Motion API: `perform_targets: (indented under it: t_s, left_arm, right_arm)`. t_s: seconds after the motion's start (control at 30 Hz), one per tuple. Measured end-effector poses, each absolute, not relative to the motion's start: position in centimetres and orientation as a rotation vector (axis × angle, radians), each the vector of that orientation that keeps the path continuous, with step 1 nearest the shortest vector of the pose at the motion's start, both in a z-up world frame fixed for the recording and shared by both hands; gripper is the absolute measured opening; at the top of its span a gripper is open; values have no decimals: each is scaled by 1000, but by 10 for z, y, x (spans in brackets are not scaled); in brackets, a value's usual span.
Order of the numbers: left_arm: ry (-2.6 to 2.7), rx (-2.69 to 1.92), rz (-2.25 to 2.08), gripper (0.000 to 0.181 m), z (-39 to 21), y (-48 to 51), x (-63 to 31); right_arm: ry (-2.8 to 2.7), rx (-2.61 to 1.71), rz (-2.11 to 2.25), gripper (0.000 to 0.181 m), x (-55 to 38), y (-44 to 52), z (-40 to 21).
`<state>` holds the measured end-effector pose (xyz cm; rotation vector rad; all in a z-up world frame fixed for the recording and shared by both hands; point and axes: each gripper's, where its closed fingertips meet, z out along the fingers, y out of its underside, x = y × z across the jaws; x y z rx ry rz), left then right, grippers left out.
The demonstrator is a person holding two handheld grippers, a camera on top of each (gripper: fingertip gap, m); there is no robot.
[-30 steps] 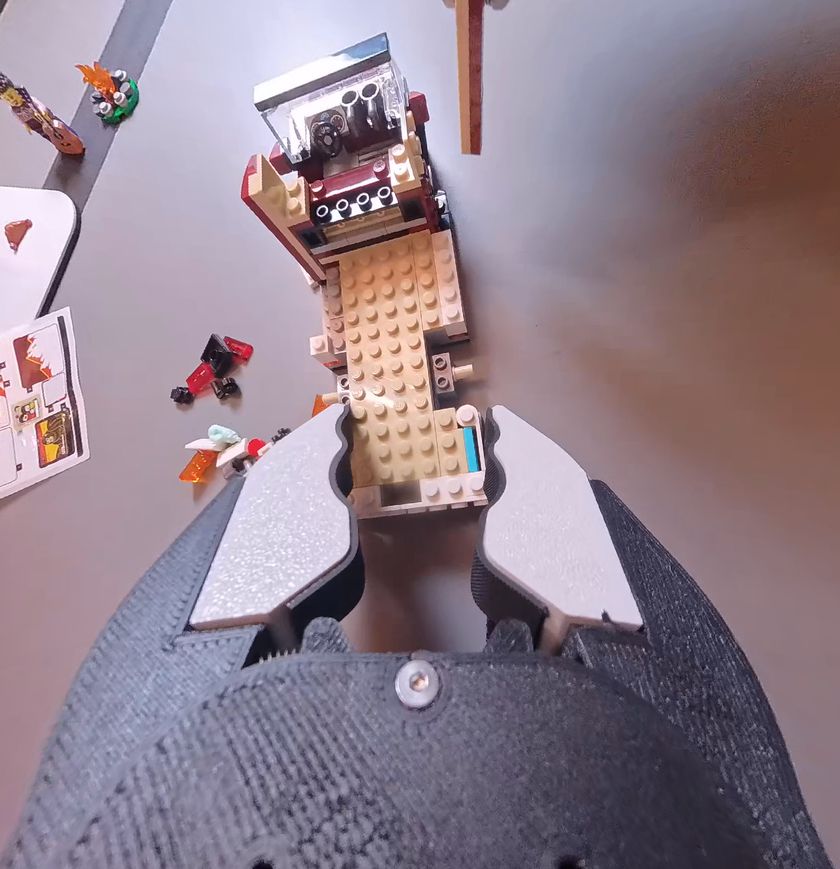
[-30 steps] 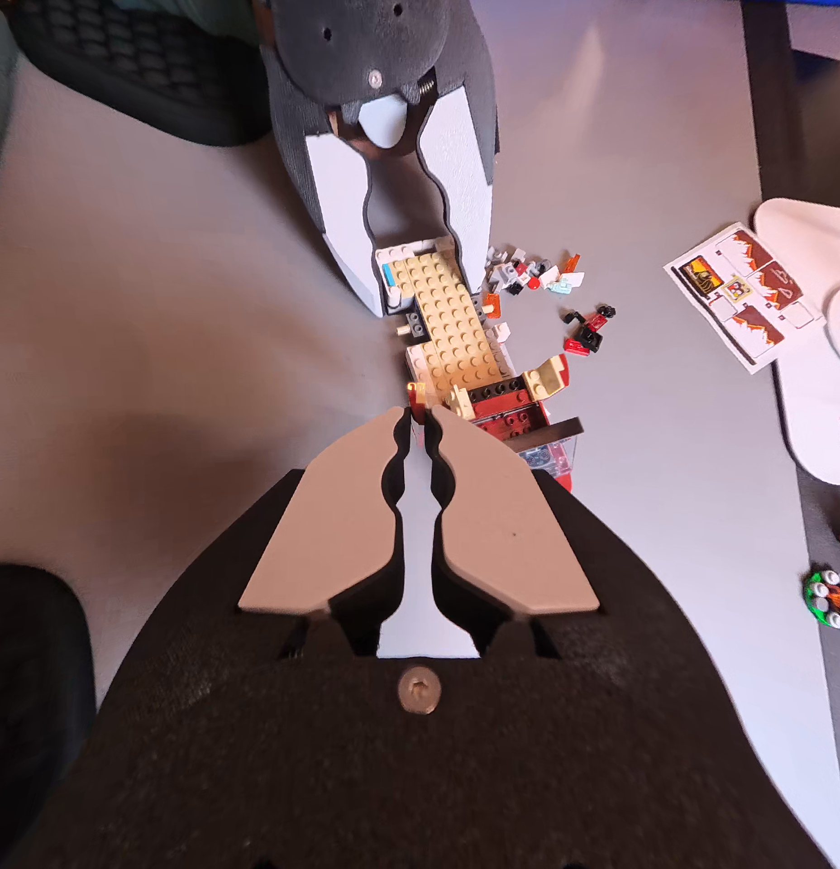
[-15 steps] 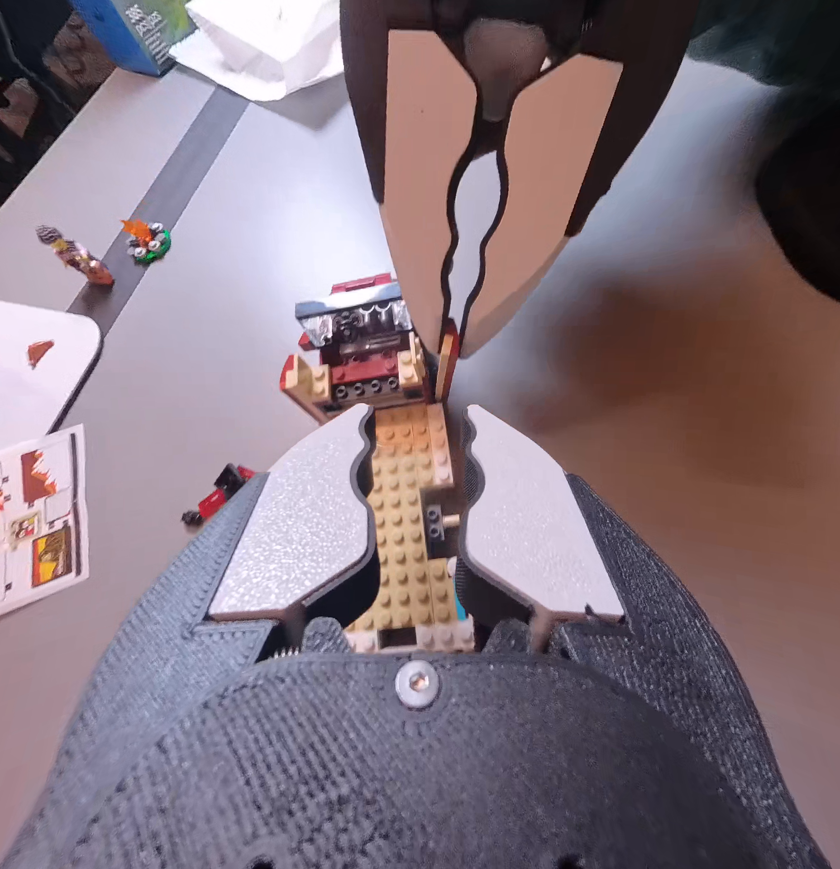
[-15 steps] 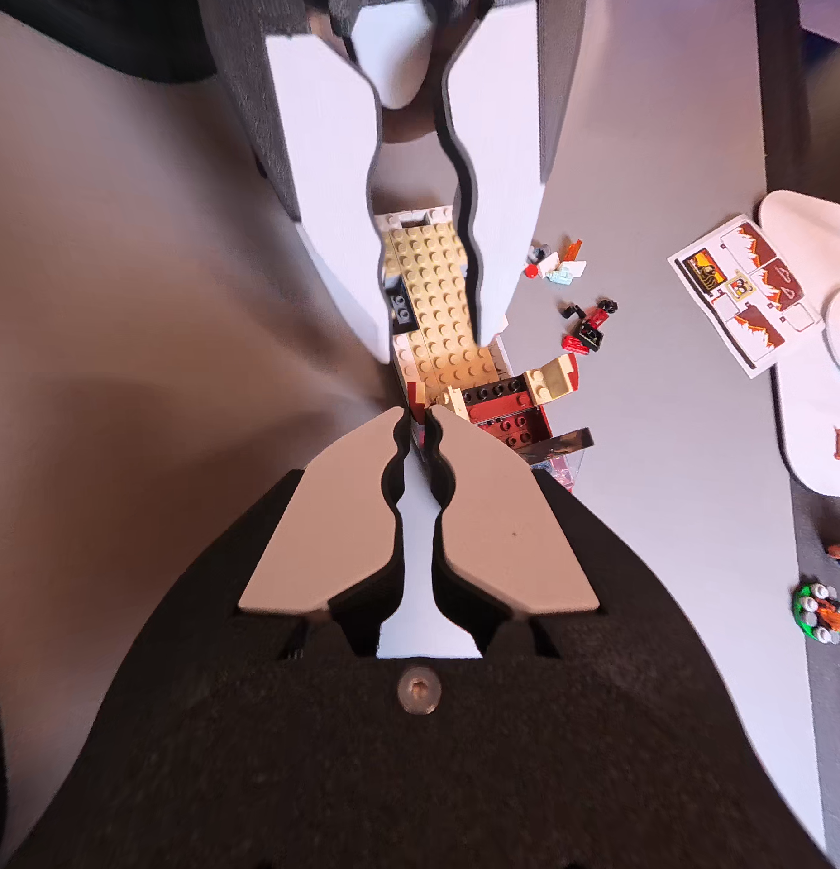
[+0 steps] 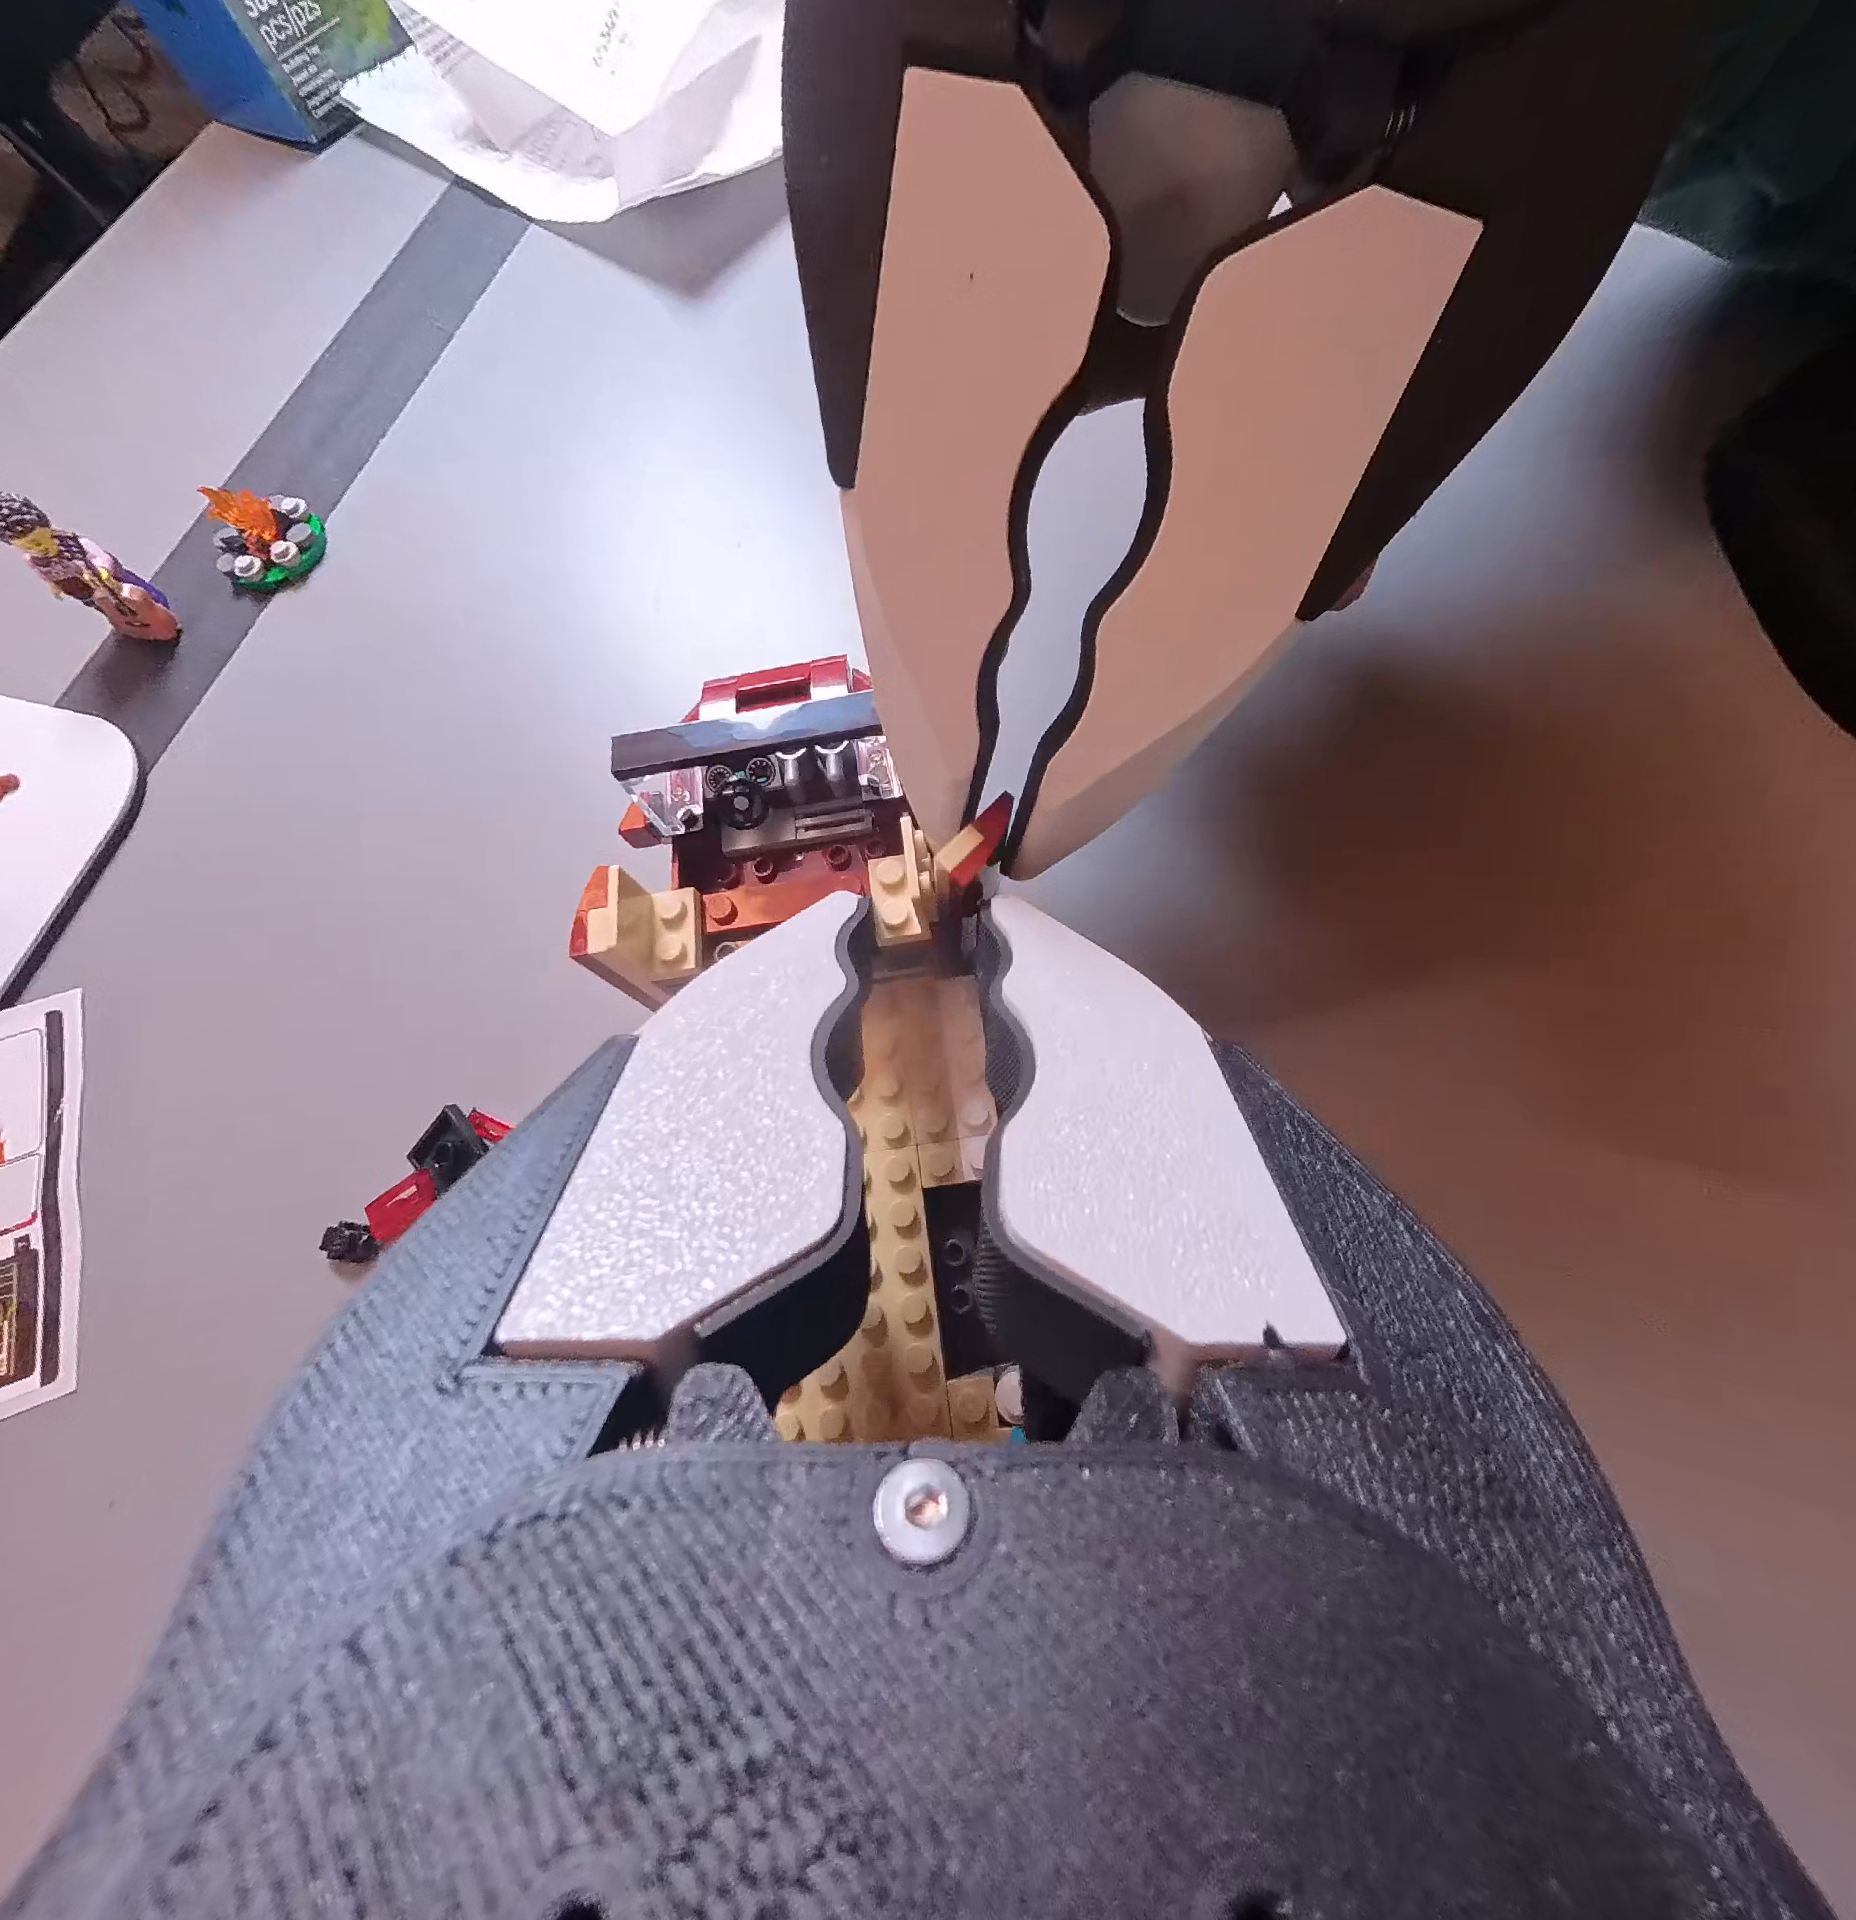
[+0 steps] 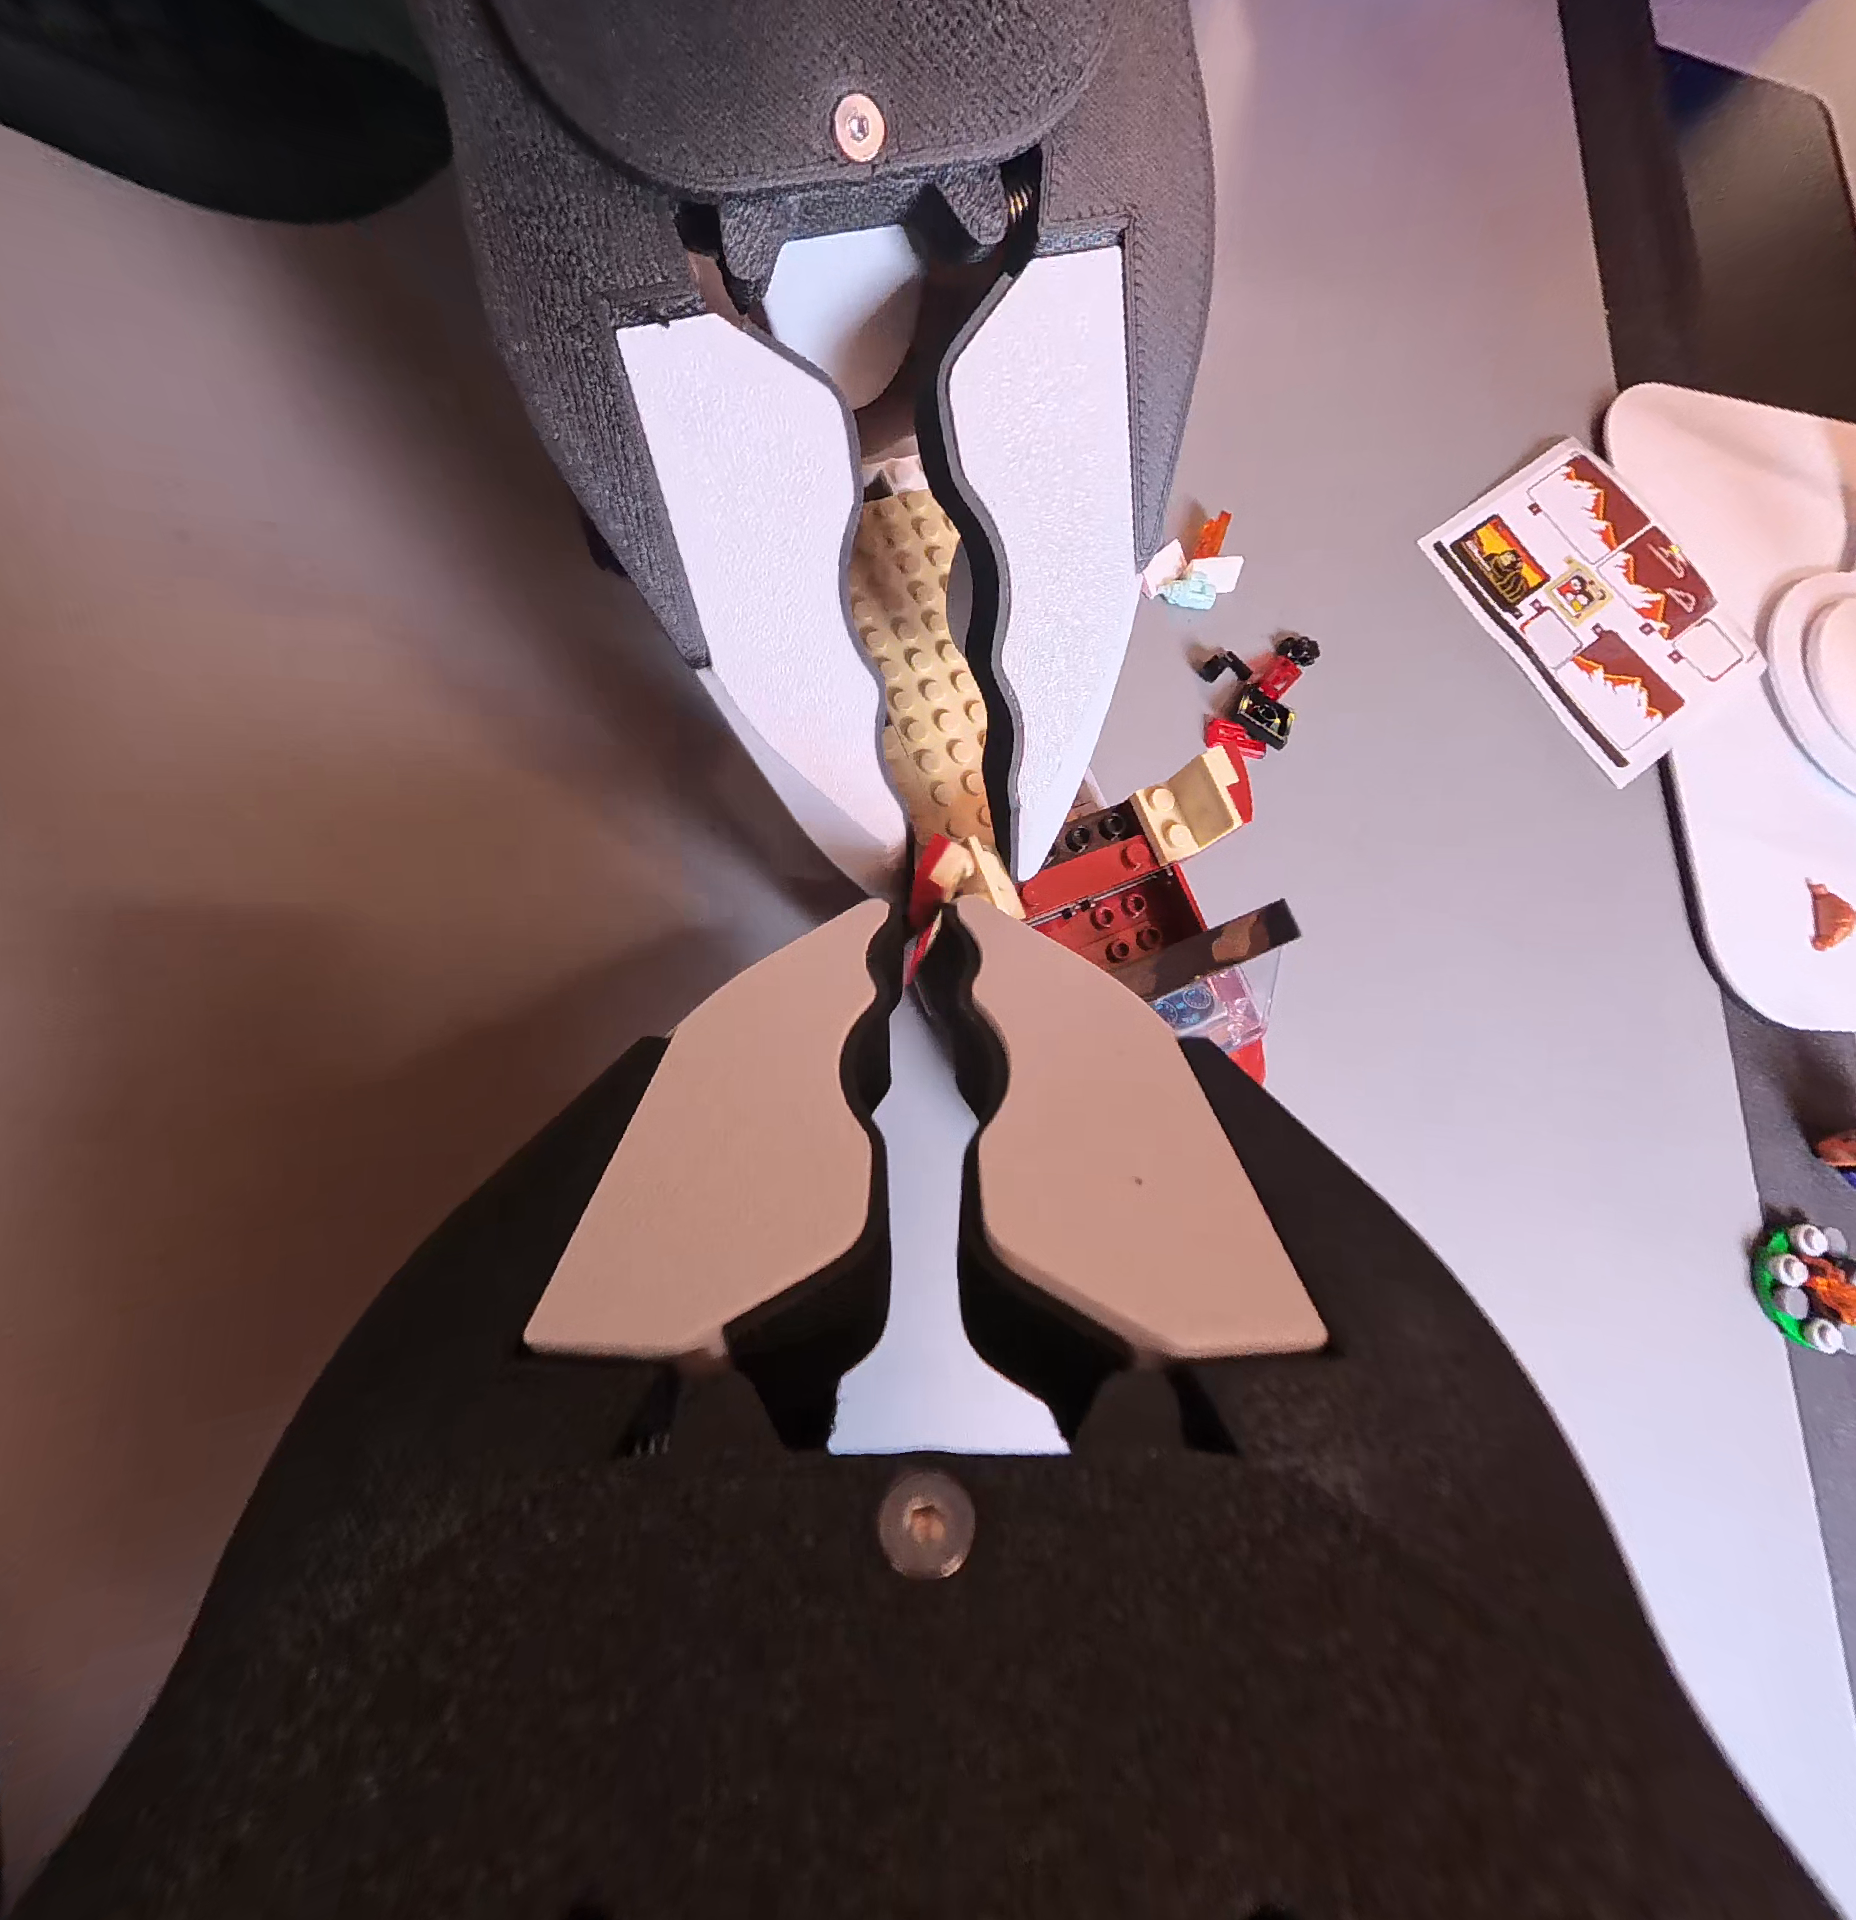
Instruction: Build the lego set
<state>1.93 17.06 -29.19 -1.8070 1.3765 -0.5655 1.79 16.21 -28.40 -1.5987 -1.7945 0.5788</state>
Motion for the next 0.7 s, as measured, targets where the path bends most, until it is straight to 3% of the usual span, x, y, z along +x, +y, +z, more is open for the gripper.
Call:
perform_targets:
  t_s: [0.47, 0.7]
  left_arm:
    - [1358, -1775, -543, 16, -292, 172, 19]
    - [1375, -1741, -582, 26, -293, 168, 20]
  right_arm:
    - [-1756, -1572, 517, 6, 22, 168, -276]
    - [-1778, -1444, 433, 6, 21, 171, -281]
